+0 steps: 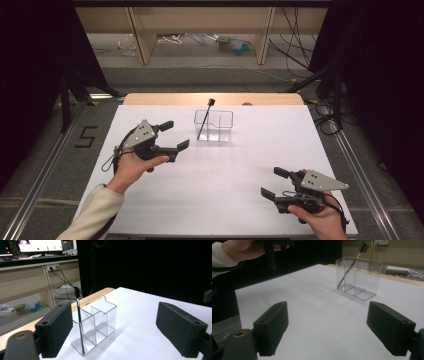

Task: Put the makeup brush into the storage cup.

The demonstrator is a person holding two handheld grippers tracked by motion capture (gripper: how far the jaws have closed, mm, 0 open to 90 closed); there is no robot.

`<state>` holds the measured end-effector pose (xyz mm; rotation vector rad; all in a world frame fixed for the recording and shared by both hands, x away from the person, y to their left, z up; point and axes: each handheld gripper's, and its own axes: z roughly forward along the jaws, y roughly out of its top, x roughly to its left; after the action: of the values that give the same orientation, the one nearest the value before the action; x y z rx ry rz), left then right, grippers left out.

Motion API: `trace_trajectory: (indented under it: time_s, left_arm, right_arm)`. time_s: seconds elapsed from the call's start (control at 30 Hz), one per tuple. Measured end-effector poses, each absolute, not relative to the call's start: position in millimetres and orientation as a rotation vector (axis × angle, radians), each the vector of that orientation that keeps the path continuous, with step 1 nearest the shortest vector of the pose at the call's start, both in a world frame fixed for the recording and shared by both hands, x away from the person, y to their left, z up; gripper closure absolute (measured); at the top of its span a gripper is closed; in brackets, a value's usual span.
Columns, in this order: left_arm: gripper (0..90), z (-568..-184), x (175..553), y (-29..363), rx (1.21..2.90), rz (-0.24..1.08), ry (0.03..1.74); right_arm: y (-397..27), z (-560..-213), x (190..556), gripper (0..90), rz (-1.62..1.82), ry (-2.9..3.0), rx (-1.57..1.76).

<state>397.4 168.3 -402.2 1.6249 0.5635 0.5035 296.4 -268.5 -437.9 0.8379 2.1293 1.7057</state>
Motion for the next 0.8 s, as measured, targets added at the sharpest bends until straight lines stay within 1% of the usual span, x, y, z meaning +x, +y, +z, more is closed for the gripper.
trace_trajectory:
  time_s: [0.03, 0.33, 0.8]
  left_arm:
    - [13.8, -402.3, 395.5, 169.2, 1.624, 0.498, 0.545]
    - [13.7, -404.3, 375.0, 176.8, 1.625, 0.486, 0.556]
    - [14.0, -412.2, 352.2, 194.0, 1.622, 0.498, 0.570]
  right_arm:
    - [-268.5, -437.9, 296.4, 18.7, 1.705, 2.128, 0.837]
    - [-268.1, -437.9, 296.5, 18.7, 1.707, 2.127, 0.838]
    - [-267.7, -437.9, 296.8, 18.7, 1.707, 2.128, 0.836]
